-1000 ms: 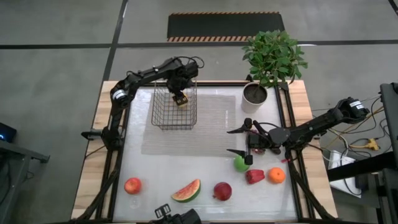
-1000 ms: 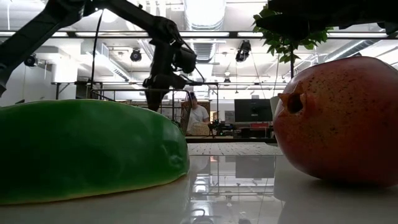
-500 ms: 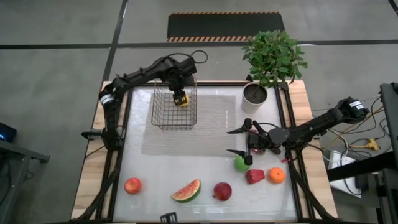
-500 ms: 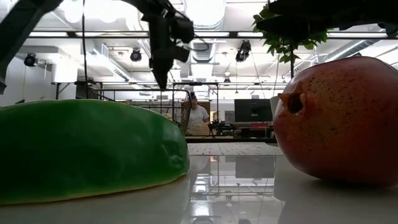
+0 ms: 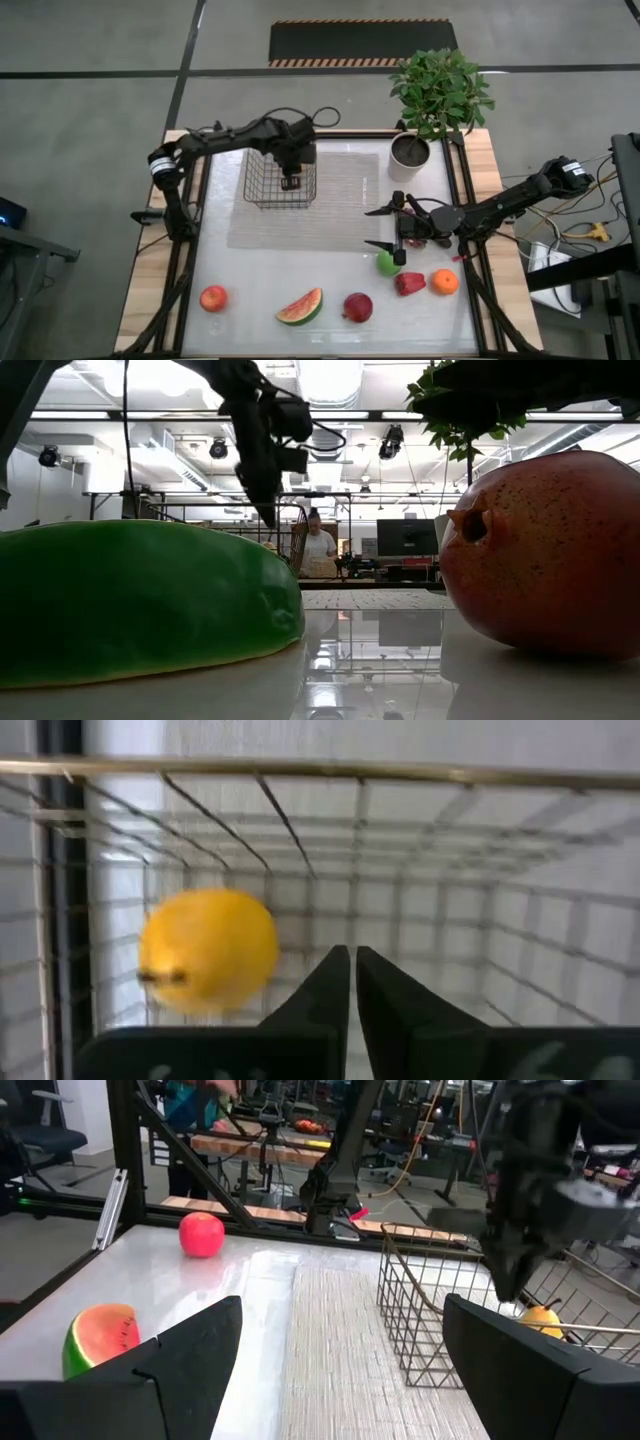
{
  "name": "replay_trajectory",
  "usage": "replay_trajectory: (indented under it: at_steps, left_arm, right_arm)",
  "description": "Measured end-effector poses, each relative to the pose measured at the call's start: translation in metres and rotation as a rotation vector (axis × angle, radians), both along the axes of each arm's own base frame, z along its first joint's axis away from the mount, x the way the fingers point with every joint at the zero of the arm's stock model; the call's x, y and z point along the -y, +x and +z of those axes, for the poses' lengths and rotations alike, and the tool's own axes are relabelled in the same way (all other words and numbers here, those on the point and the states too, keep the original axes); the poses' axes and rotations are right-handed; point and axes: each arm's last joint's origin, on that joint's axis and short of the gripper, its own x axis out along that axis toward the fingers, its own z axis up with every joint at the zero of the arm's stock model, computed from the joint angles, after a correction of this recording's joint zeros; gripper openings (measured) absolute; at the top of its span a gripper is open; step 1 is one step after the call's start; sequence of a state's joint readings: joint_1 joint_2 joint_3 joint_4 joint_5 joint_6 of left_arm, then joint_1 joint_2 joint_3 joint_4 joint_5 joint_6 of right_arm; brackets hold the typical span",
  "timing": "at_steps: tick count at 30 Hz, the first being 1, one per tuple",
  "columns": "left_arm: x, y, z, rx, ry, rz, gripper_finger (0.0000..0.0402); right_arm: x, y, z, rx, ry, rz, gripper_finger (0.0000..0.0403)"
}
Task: Build produce basket
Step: Put the yellow pear into the brown wire basket
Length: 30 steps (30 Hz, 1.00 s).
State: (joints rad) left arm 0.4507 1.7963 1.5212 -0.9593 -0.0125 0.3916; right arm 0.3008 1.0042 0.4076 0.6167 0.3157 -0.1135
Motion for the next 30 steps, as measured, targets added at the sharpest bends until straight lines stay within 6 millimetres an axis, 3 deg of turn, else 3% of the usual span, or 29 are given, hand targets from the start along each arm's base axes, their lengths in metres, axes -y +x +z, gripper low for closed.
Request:
replay_trajectory:
  at_steps: [4, 16, 30]
  left_arm:
    - [-0.005, 0.0, -0.016, -0.013, 0.075, 0.024, 0.0005]
    - [-0.027, -0.012, -0.028, -0.029, 0.159, 0.117, 0.0006]
    - [-0.036, -0.013, -0.028, 0.008, 0.178, 0.141, 0.0006]
  right_arm:
    - [0.0, 0.0, 0.0, -0.002, 0.001, 0.0, 0.0327]
    - [0.0, 0.0, -0.001, -0.006, -0.003, 0.0, 0.0327]
    - [0.0, 0.0, -0.001, -0.007, -0.004, 0.0, 0.0327]
